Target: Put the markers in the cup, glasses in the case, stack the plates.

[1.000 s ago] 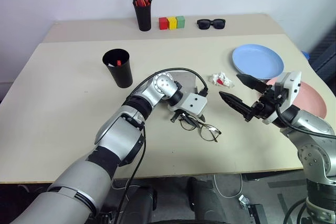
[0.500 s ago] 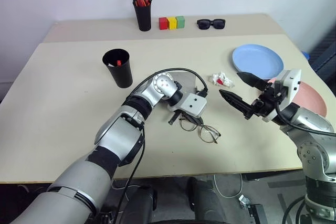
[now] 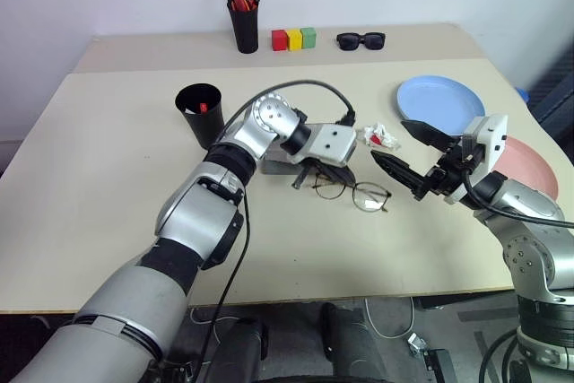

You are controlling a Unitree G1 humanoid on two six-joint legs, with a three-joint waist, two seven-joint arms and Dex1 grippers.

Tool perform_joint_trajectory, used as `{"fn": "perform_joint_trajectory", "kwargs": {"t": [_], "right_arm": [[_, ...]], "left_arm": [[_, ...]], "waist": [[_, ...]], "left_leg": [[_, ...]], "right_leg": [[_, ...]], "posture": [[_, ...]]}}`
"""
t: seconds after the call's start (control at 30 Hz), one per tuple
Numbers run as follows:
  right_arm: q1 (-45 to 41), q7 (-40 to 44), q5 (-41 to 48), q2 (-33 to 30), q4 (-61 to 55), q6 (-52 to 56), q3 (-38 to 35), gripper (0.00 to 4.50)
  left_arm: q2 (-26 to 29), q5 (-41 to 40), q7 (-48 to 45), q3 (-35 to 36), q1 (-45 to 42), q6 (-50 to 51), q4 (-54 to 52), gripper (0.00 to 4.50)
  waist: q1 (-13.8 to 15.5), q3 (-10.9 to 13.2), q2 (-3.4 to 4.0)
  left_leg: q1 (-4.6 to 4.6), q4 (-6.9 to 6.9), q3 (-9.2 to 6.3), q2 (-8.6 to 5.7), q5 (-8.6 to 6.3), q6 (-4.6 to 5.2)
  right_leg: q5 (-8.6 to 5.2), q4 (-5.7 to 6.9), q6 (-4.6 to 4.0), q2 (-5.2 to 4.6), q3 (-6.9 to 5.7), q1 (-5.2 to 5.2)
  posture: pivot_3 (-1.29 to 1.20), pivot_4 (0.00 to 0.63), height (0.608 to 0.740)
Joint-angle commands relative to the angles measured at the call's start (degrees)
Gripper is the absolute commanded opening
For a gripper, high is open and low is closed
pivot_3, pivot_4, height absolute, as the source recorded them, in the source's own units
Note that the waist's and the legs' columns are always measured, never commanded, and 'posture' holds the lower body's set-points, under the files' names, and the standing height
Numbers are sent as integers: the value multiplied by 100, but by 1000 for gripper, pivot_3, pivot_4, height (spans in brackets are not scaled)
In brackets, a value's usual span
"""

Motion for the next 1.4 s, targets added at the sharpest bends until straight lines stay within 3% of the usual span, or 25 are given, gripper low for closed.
{"fn": "perform_joint_trajectory", "kwargs": {"t": [0.03, 0.37, 0.6, 0.93, 1.0, 1.4], "right_arm": [[-128, 7, 19, 8, -7, -164, -66, 4500], [-77, 236, 180, -85, 8, -237, -180, 4500], [242, 656, -77, -391, -331, -155, 306, 4500], [170, 563, -142, -333, -165, -267, 336, 4500], [178, 535, -156, -316, -161, -272, 322, 4500], [273, 439, -233, -287, -171, -364, 263, 4500]], "left_arm": [[133, -210, 111, 277, -315, 54, -119, 43], [990, 271, 697, 219, -715, 80, 178, 43], [1549, 793, 1159, 22, -626, 12, 496, 43], [1307, 1163, 2333, -63, -372, 74, 725, 43], [1150, 999, 2383, 125, -314, 136, 753, 43], [939, 1543, 2761, -299, -53, 34, 800, 43]], "waist": [[-4, 0, 0], [-10, 0, -1], [-11, 1, -1], [3, 3, -6], [3, 3, -6], [0, 3, -6]], "left_leg": [[1, 0, 0, 0, 0, 0], [2, 0, -1, 0, -1, 1], [1, 1, -1, -1, -1, 1], [-11, 29, -4, -4, -5, 9], [-10, 29, -4, -4, -6, 9], [-11, 35, -3, -4, -8, 14]], "right_leg": [[0, 0, 0, 0, 0, 0], [0, 3, 0, 1, 0, 0], [0, 4, 1, 1, 0, 0], [4, 4, 9, 1, 0, 4], [4, 5, 9, 0, 0, 4], [4, 7, 9, 1, 0, 4]], "posture": [[0, 150, 740], [0, 150, 740], [0, 150, 740], [0, 150, 740], [0, 150, 740], [0, 150, 740]]}}
